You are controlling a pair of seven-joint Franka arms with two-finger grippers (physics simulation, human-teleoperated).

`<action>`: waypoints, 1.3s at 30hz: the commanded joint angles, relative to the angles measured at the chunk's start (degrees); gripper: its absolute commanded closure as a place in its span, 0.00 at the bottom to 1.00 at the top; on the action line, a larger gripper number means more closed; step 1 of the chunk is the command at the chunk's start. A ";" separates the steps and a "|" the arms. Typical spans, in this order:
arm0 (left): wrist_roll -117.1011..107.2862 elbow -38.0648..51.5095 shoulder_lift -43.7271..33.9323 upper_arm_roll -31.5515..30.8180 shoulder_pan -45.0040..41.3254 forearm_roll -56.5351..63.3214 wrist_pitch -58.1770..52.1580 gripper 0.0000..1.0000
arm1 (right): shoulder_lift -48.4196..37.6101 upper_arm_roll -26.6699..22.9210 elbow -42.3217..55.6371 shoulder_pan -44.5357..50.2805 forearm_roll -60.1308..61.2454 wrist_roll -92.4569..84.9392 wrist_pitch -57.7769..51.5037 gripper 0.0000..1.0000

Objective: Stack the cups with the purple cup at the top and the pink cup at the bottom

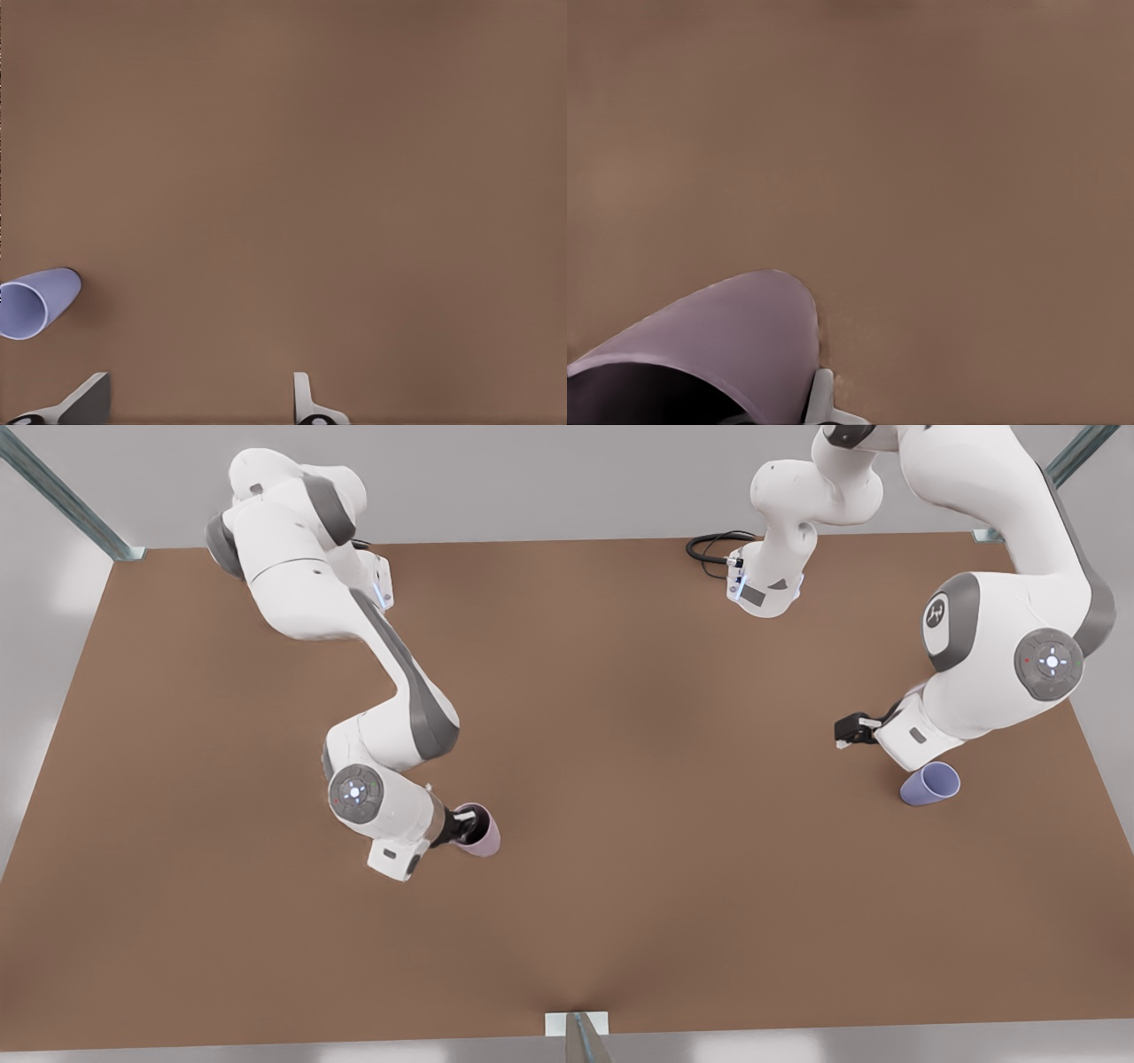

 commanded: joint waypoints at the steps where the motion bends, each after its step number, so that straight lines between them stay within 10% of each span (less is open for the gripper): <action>1: -0.55 0.03 -0.02 0.55 0.19 0.02 0.36 0.00 | 4.12 0.42 7.98 4.99 0.48 60.12 -5.39 0.79; 16: 3.22 0.03 4.11 11.01 1.16 2.04 5.10 0.00 | 20.21 -7.84 18.97 20.73 -2.68 76.13 0.15 0.79; 19: 20.02 -3.84 4.55 11.01 8.01 2.66 14.42 0.00 | 21.09 -7.75 18.97 20.82 -2.59 77.27 1.73 0.08; 30: 22.04 -17.20 8.50 10.92 18.47 2.40 29.71 0.00 | 20.92 -7.84 18.53 21.79 -2.59 77.18 4.90 0.00; 34: 21.51 -19.40 11.93 10.92 20.23 -0.86 37.36 0.00 | 4.49 -7.14 13.88 13.18 -2.15 54.08 -14.34 0.00; 37: 21.51 -19.84 13.78 10.92 21.02 -3.32 38.06 0.00 | -23.37 -7.40 -19.60 -3.08 -2.68 26.48 -12.42 0.00; 39: 21.51 -19.92 15.01 10.92 21.02 -3.41 39.47 0.00 | -29.89 -7.58 -24.54 -15.56 -2.59 -6.02 -15.66 0.00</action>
